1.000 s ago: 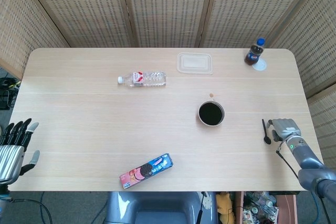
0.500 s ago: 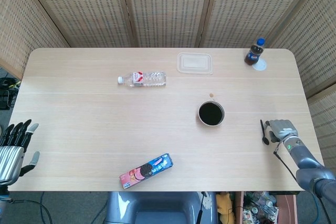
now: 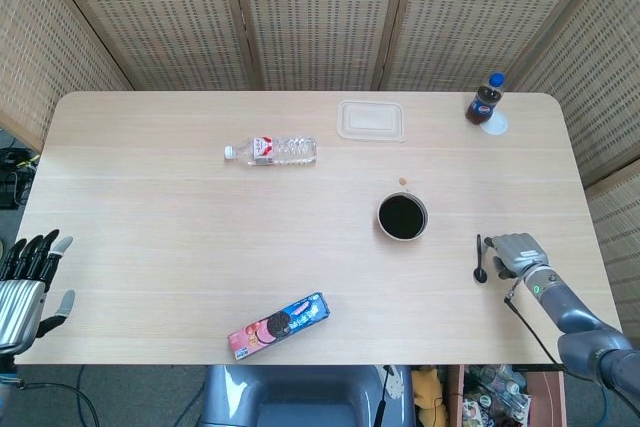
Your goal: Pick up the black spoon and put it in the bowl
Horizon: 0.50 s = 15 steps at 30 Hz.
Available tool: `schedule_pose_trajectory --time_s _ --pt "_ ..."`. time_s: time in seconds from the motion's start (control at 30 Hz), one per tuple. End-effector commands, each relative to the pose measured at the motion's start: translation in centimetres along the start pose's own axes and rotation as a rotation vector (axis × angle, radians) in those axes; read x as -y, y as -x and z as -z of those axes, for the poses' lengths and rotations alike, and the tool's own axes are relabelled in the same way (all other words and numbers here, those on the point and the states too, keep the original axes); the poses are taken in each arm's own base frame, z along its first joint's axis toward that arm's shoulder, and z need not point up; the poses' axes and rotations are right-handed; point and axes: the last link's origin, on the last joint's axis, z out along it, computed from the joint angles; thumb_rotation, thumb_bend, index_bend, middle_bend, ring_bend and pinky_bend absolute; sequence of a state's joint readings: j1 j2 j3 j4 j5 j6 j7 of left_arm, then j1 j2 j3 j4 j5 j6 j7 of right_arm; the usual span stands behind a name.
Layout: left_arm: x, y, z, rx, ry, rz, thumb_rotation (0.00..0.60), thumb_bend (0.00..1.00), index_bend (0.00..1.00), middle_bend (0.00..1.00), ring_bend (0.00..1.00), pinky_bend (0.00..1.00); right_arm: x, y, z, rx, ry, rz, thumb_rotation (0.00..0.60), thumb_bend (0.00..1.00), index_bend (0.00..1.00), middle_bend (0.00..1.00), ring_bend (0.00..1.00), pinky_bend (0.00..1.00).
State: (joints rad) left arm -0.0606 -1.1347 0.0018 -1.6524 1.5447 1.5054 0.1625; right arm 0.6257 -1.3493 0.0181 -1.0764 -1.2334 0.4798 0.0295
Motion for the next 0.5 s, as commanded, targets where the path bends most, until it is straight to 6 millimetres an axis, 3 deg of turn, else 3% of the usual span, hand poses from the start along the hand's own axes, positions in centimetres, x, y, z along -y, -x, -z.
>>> schedule_pose_trajectory --time_s 0.03,0.5 --pt "0.0 0.0 0.0 0.001 0.000 0.000 0.600 0.45 0.07 0.03 0.00 0.00 1.0 -0.1 1.0 -0.028 -0.044 0.014 0.600 0.86 0.33 1.00 1.00 1.00" --pt "-0.2 0.3 -0.3 0.009 0.010 0.003 0.600 0.45 0.07 0.03 0.00 0.00 2.6 0.7 3.2 -0.048 -0.111 0.026 0.600 0.86 0.33 1.00 1.00 1.00"
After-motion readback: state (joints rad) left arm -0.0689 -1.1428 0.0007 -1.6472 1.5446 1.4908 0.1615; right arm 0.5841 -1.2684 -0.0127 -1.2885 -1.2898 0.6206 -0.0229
